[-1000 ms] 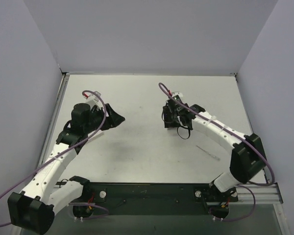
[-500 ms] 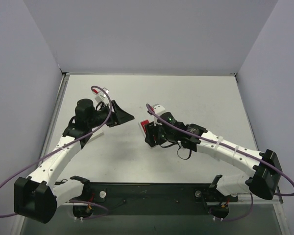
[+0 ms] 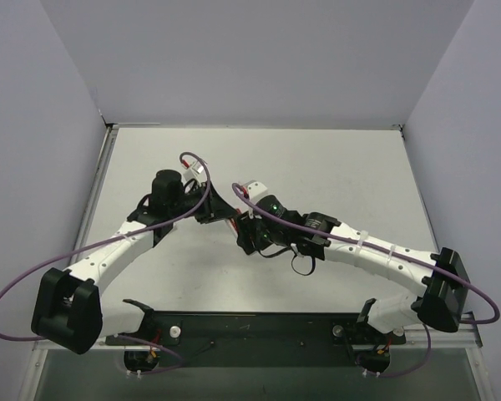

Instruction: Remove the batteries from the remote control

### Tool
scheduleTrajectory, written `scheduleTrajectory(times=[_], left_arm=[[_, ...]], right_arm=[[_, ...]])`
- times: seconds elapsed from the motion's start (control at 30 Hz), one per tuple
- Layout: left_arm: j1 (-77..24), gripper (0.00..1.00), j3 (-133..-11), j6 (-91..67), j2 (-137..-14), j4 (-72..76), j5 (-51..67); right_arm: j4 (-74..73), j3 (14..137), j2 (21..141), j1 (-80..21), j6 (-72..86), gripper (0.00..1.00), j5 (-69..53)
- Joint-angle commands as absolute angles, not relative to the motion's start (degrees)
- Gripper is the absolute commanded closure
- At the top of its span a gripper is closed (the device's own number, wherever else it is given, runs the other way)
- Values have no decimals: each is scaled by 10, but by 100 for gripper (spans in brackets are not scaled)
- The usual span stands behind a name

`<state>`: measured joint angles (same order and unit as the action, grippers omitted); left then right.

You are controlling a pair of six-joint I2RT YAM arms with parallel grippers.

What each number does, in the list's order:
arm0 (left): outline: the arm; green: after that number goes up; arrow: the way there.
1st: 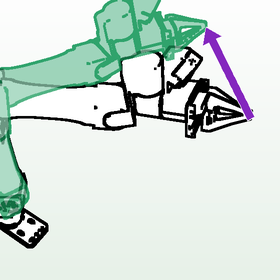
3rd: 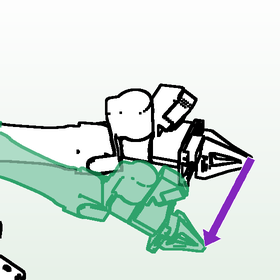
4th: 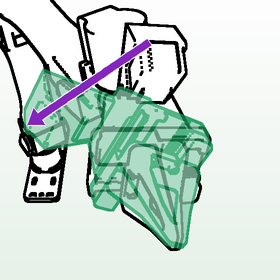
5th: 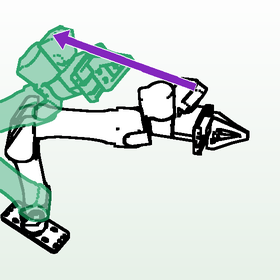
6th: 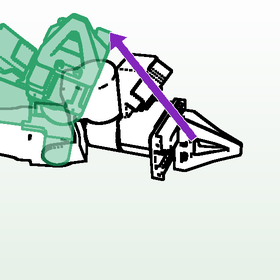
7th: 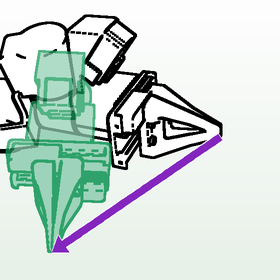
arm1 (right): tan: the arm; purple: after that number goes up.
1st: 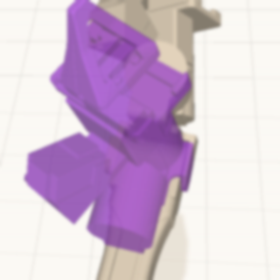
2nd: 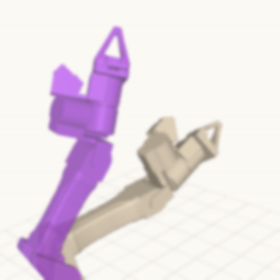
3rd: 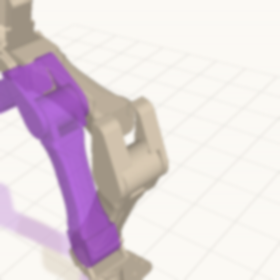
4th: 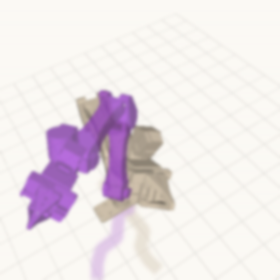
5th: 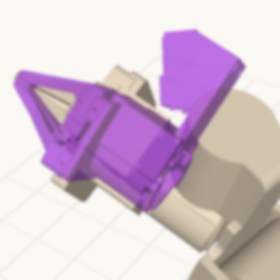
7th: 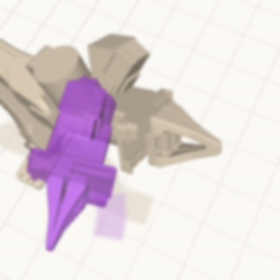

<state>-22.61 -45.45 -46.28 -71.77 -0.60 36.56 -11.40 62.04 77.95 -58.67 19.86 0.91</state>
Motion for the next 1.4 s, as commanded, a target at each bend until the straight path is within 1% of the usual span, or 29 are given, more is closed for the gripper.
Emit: scheduleTrajectory(times=[0.0,0.03,0.07,0.1,0.13,0.2,0.23,0.3,0.33,0.47,0.57,0.67,0.7,0.77,0.8,0.97,1.0,1.07,1.1,1.13,1.17,1.2,1.27,1.3,1.33,1.37], left_arm=[[-229,75,-458,-481,-730,16,383],[-229,83,-458,-486,-733,15,383],[-229,93,-458,-490,-737,11,382],[-229,100,-458,-498,-740,9,381],[-229,100,-458,-502,-742,7,380],[-229,100,-455,-516,-746,4,374],[-228,100,-454,-520,-748,4,373],[-228,100,-450,-537,-749,4,370],[-227,100,-449,-541,-750,4,371],[-225,100,-454,-556,-747,-17,367],[-222,100,-456,-563,-741,-26,362],[-221,100,-455,-566,-734,-34,364],[-221,100,-454,-566,-731,-38,362],[-221,100,-453,-567,-727,-44,362],[-220,100,-452,-568,-725,-44,363],[-219,100,-449,-574,-715,-47,371],[-219,100,-450,-574,-714,-48,371],[-219,100,-451,-573,-708,-54,371],[-219,98,-452,-572,-707,-56,371],[-219,91,-453,-572,-705,-59,371],[-218,83,-453,-571,-701,-58,371],[-218,66,-453,-571,-700,-56,372],[-213,54,-457,-559,-693,-54,374],[-208,50,-462,-548,-691,-61,374],[-204,43,-479,-535,-689,-90,372],[-193,39,-489,-505,-685,-109,367]], right_arm=[[-130,656,794,-599,199,69,78],[-139,662,802,-605,199,65,97],[-157,668,807,-610,193,62,116],[-164,678,811,-617,190,49,134],[-171,681,816,-638,185,43,188],[-178,684,821,-663,167,35,241],[-180,685,829,-683,162,35,283],[-179,685,838,-703,143,34,328],[-179,686,852,-713,136,34,377],[-180,697,897,-775,97,36,480],[-192,715,936,-793,78,40,547],[-206,728,965,-803,81,49,590],[-208,729,969,-808,83,55,611],[-208,730,976,-810,89,62,630],[-209,729,977,-812,91,69,636],[-233,732,987,-811,112,81,676],[-242,739,990,-811,121,88,683],[-257,744,998,-812,130,98,703],[-259,745,999,-811,133,100,703],[-259,745,1002,-811,134,100,702],[-259,745,1004,-810,136,100,700],[-260,745,1004,-809,144,100,695],[-261,740,1000,-802,162,100,675],[-261,736,997,-798,176,100,663],[-261,730,985,-793,201,100,652],[-258,716,979,-787,211,100,631]])
